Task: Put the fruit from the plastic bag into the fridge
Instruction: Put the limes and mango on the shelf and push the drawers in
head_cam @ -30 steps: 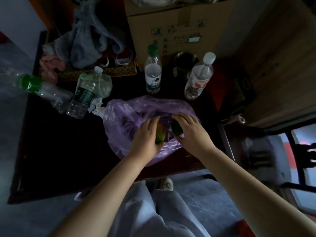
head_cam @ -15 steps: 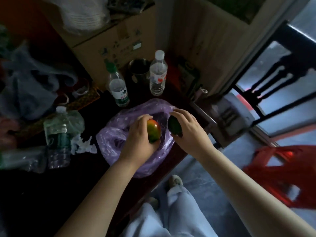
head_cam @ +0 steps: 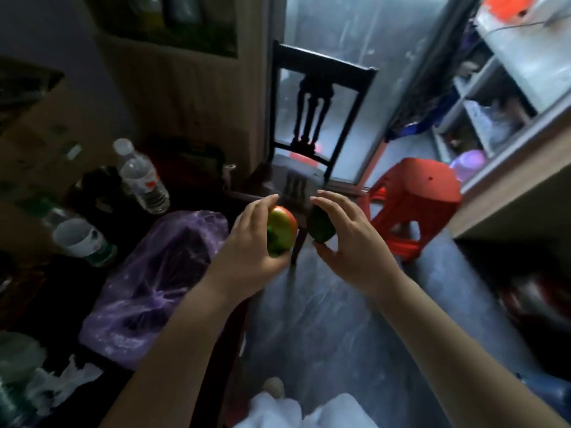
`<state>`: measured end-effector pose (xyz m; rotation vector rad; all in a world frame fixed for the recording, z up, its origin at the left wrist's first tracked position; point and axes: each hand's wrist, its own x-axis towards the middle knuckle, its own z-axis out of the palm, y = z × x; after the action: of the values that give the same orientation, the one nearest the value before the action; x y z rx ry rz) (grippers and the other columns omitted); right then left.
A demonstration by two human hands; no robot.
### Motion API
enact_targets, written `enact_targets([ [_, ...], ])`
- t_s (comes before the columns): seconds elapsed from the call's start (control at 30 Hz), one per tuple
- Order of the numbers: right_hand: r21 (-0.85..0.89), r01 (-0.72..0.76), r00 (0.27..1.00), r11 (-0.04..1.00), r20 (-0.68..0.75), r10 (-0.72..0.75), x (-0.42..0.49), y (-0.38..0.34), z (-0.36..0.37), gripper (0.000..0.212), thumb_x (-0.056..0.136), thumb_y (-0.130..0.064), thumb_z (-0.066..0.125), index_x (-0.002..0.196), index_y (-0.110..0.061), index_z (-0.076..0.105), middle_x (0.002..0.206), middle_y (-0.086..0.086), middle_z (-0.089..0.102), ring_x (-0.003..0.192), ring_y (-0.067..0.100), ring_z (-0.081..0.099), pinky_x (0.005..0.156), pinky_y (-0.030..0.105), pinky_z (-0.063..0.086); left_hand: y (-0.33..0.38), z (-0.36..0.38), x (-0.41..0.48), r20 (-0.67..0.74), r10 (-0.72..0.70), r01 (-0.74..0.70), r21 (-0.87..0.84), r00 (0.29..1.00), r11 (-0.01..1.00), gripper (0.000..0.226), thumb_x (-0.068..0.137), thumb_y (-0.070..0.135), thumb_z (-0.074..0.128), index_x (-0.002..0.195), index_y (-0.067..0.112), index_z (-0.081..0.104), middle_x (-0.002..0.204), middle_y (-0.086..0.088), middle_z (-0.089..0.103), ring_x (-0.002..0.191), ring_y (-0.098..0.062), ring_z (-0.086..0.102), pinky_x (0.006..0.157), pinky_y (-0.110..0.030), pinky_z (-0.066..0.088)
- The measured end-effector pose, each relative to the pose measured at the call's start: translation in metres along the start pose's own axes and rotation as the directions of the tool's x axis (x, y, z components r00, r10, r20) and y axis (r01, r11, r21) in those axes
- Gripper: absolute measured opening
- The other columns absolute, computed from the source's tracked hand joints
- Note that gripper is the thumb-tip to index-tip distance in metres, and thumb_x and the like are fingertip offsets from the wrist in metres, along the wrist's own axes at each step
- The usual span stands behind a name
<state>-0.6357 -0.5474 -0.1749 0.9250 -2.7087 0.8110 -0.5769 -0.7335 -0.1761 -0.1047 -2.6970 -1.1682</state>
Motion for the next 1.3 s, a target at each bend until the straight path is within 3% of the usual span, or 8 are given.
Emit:
enact_targets([
  [0.23, -0.138, -0.168, 0.976, 0.976, -0.164, 0.145, -0.080, 0.020, -0.071, 0.063, 0.073, -0.006, 0.073, 0.131, -0.010, 0.051, 0.139, 0.007, 0.047, 0.130, 0.021, 0.041, 0.108, 0.008, 0.014, 0.074, 0.051, 0.019, 0.205, 0.258, -0.243, -0.096, 0.944, 0.965, 0.075, 0.068, 0.021, 0.076, 0.130, 0.023, 0.033, 0.128, -0.002, 0.043, 0.110, -0.015, 0.047, 0.088, -0.015, 0.038],
  [0.33, -0.142, -0.257, 0.948, 0.956, -0.228, 0.221, -0.119, 0.029, -0.093, 0.065, 0.075, -0.014, 0.076, 0.134, -0.016, 0.048, 0.142, 0.001, 0.044, 0.132, 0.018, 0.040, 0.108, 0.028, 0.035, 0.107, 0.071, 0.017, 0.236, 0.406, -0.387, -0.125, 0.883, 0.914, 0.073, 0.068, 0.021, 0.074, 0.133, 0.018, 0.040, 0.131, 0.002, 0.039, 0.115, -0.003, 0.038, 0.093, -0.002, 0.028],
  [0.47, -0.141, -0.332, 0.907, 0.933, -0.318, 0.275, -0.171, 0.030, -0.125, 0.064, 0.073, -0.009, 0.074, 0.132, -0.016, 0.050, 0.141, 0.001, 0.045, 0.131, 0.017, 0.040, 0.106, 0.043, 0.037, 0.153, 0.096, 0.003, 0.293, 0.508, -0.488, -0.145, 0.810, 0.861, 0.073, 0.070, 0.034, 0.066, 0.136, 0.023, 0.040, 0.135, 0.002, 0.039, 0.119, -0.008, 0.042, 0.097, -0.018, 0.040],
  [0.73, -0.162, -0.488, 0.834, 0.858, -0.377, 0.403, -0.294, 0.019, -0.185, 0.065, 0.081, -0.034, 0.068, 0.138, -0.023, 0.040, 0.145, -0.001, 0.040, 0.131, 0.016, 0.038, 0.105, 0.029, 0.037, 0.244, 0.139, -0.056, 0.403, 0.621, -0.607, -0.180, 0.673, 0.774, 0.080, 0.072, 0.037, 0.070, 0.142, 0.026, 0.032, 0.139, 0.005, 0.039, 0.122, -0.015, 0.044, 0.094, -0.029, 0.045],
  [0.87, -0.146, -0.610, 0.753, 0.779, -0.414, 0.512, -0.374, 0.005, -0.217, 0.071, 0.079, -0.024, 0.073, 0.140, -0.026, 0.036, 0.148, -0.004, 0.033, 0.135, 0.014, 0.032, 0.109, 0.032, 0.033, 0.296, 0.166, -0.099, 0.426, 0.681, -0.669, -0.205, 0.596, 0.714, 0.078, 0.068, 0.049, 0.062, 0.137, 0.024, 0.036, 0.130, 0.004, 0.047, 0.112, -0.015, 0.050, 0.091, -0.032, 0.046],
  [1.0, -0.137, -0.705, 0.660, 0.696, -0.487, 0.573, -0.462, -0.019, -0.254, 0.067, 0.081, -0.031, 0.069, 0.139, -0.021, 0.038, 0.146, -0.003, 0.037, 0.134, 0.013, 0.033, 0.110, 0.033, 0.032, 0.354, 0.201, -0.160, 0.435, 0.771, -0.741, -0.284, 0.466, 0.608, 0.063, 0.073, 0.040, 0.069, 0.126, 0.016, 0.046, 0.101, 0.007, 0.053, 0.082, -0.003, 0.052, 0.084, -0.002, 0.030],
  [1.1, -0.131, -0.781, 0.565, 0.610, -0.563, 0.603, -0.528, -0.039, -0.281, 0.066, 0.078, -0.024, 0.073, 0.136, -0.017, 0.043, 0.142, -0.001, 0.043, 0.132, 0.010, 0.034, 0.110, 0.012, 0.019, 0.398, 0.230, -0.206, 0.482, 0.797, -0.750, -0.355, 0.364, 0.558, 0.062, 0.074, 0.049, 0.059, 0.127, 0.022, 0.042, 0.116, 0.004, 0.054, 0.098, -0.010, 0.055, 0.086, -0.019, 0.041],
  [1.3, -0.112, -0.880, 0.408, 0.462, -0.677, 0.612, -0.643, -0.088, -0.320, 0.066, 0.076, -0.016, 0.073, 0.135, -0.015, 0.044, 0.140, 0.000, 0.043, 0.131, 0.015, 0.039, 0.108, 0.028, 0.033, 0.482, 0.271, -0.284, 0.480, 0.863, -0.742, -0.519, 0.158, 0.425, 0.062, 0.079, 0.038, 0.067, 0.132, 0.028, 0.037, 0.129, 0.011, 0.040, 0.106, -0.014, 0.050, 0.088, -0.028, 0.043],
])
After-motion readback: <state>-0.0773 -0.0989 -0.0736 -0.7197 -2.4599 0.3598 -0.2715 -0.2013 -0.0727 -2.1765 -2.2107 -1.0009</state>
